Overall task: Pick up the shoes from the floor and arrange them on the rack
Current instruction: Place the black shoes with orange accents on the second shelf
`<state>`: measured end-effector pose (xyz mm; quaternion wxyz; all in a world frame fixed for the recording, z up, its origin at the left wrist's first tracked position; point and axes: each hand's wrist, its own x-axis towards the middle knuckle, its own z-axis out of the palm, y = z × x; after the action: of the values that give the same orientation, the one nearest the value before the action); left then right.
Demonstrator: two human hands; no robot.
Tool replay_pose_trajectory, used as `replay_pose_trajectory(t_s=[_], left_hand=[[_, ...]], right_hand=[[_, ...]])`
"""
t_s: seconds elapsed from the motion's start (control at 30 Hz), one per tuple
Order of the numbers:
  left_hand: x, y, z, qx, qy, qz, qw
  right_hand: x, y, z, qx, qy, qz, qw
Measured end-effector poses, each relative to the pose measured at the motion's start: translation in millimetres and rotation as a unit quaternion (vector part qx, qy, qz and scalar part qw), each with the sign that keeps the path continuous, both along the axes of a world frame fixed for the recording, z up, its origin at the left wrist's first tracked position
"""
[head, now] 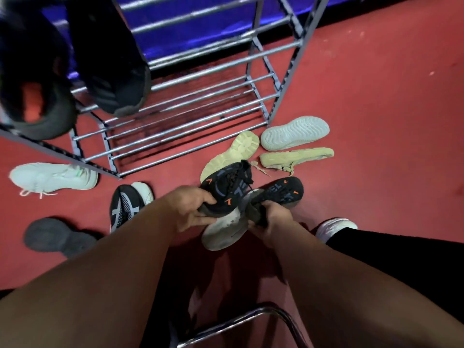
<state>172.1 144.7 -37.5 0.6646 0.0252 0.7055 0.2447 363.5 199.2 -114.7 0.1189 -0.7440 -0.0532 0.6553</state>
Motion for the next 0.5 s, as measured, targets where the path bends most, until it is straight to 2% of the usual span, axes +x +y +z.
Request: replay_pose_trajectory(t_s=[0.1, 0.27, 0.4, 0.5], left_hand=[[-1.7, -5.5, 39.7, -0.001, 0.040, -0.003, 0.999], [-1.6, -20.7, 119.0, 0.018, 0.061, 0.008, 0.998], [1.2, -27.1, 180.2, 0.075, 0.075, 0.019, 0.994], [10.0, -33.5, 219.8, 0.126, 0.085, 0.069, 0.986]], right_hand=[[10.8, 7.7, 39.2, 0.044, 0.010, 0.003, 0.999], [29.3, 11.9, 138.6, 0.153, -0.001, 0.068, 0.986], [38.4, 18.1, 210.2, 0.241, 0.023, 0.091, 0.966], [52.8, 20.5, 263.6, 0.317, 0.039, 0.098, 0.943]])
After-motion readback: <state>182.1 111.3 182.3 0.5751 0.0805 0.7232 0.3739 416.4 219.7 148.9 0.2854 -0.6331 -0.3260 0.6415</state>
